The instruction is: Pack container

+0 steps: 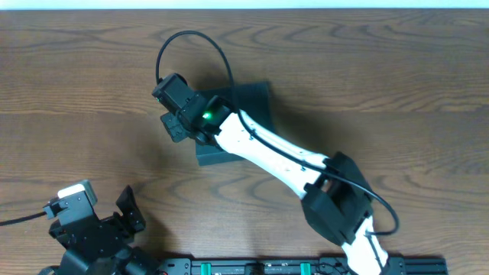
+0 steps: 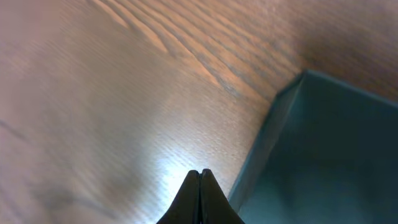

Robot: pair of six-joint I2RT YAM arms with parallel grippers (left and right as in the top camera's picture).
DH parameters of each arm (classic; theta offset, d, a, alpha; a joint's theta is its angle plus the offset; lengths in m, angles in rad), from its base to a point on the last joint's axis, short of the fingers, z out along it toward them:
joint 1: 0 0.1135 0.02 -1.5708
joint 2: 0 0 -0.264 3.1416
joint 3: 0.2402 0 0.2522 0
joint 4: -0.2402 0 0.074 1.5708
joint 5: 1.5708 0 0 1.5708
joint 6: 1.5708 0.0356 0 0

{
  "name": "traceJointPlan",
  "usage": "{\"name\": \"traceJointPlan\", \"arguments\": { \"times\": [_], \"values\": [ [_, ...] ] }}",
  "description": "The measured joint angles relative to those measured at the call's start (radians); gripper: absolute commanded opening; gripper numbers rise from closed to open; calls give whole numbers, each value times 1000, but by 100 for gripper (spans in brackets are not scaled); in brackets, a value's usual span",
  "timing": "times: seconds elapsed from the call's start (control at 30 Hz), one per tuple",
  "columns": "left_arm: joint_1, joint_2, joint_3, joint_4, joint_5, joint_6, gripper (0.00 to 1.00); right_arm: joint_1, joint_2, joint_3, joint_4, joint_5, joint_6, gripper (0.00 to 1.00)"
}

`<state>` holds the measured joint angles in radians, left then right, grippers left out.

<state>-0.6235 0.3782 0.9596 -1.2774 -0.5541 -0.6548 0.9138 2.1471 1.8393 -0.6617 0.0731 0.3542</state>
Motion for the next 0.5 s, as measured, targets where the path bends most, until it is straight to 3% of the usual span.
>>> {"name": "traceJointPlan", "arguments": {
  "times": [0.5],
  "values": [
    [0, 0, 0, 0, 0, 0, 95, -3, 58, 0, -42, 308, -60, 2]
  ]
}}
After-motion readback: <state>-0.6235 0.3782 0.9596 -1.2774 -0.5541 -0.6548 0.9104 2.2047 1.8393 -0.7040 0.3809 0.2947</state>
